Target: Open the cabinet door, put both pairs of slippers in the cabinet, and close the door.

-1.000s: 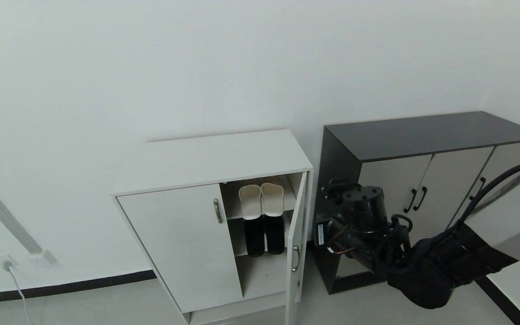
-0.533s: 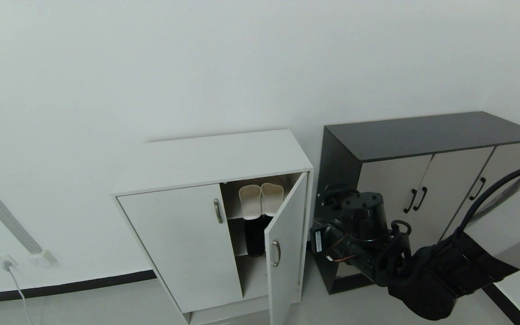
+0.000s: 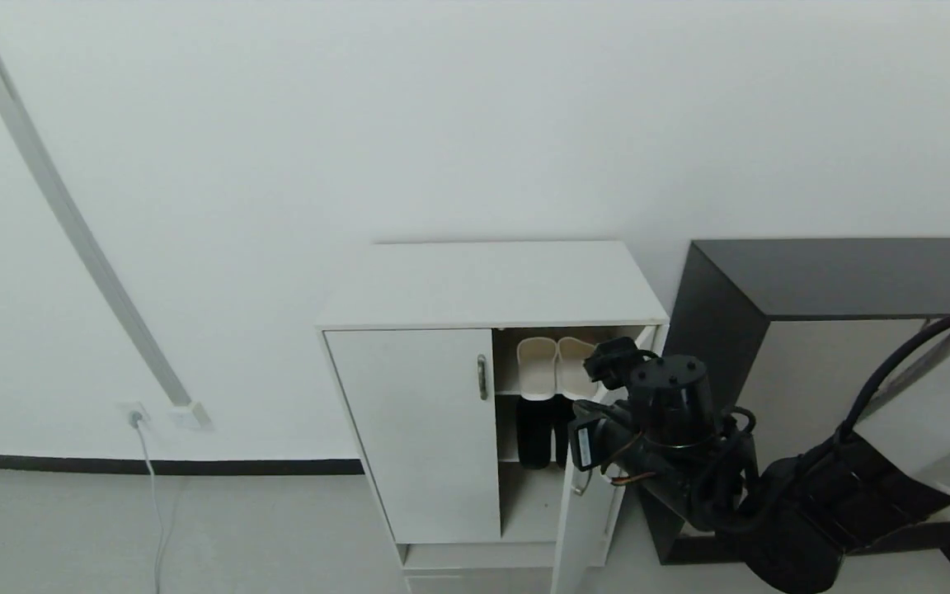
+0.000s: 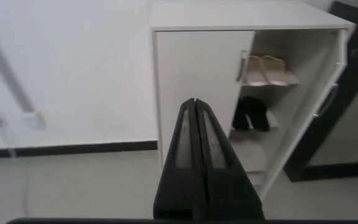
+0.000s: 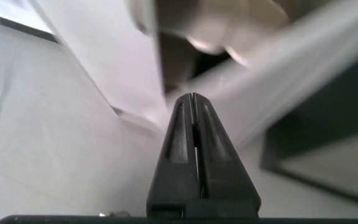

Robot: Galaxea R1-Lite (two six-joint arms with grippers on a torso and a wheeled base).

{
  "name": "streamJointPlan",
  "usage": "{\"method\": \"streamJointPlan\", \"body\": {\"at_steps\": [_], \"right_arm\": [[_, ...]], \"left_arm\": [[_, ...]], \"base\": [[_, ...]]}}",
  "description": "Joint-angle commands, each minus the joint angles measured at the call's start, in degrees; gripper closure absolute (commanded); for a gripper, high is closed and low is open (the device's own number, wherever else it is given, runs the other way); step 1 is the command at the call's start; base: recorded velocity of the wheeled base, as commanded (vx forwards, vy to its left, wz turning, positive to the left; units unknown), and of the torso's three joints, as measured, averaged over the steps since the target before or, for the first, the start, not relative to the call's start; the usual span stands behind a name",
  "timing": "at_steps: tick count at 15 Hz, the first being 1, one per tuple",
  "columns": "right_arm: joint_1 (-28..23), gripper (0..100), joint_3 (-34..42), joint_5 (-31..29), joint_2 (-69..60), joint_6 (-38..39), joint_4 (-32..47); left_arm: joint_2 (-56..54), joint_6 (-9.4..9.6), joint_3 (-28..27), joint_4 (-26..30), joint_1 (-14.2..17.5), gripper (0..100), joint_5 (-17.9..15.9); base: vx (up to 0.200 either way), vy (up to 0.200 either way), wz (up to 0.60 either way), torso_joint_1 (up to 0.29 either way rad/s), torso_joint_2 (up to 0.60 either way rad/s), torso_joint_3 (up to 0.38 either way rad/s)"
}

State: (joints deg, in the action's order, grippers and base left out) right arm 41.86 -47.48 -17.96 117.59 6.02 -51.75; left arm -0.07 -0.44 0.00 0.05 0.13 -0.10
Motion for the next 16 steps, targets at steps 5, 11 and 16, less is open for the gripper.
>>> {"method": "streamJointPlan", "body": {"at_steps": [5, 11, 16], "right_arm": [[-0.3, 100, 1.7, -0.4, -0.2, -0.3, -2.7], [-2.8, 100, 10.0, -0.1, -7.2, -2.0, -3.6], [-3.3, 100, 21.6, 0.0, -11.2, -1.7, -5.8]], "left_arm": [[0.1, -0.09, 0.0, 0.0, 0.0, 100, 0.0], [0.1, 0.00, 0.0, 0.0, 0.0, 100, 0.0], [0.1, 0.00, 0.0, 0.0, 0.0, 100, 0.0]], "base": [[0.000, 0.000, 0.00, 0.000, 0.00, 0.000], [0.000, 0.000, 0.00, 0.000, 0.00, 0.000], [0.160, 0.000, 0.00, -0.006, 0.00, 0.006]]}}
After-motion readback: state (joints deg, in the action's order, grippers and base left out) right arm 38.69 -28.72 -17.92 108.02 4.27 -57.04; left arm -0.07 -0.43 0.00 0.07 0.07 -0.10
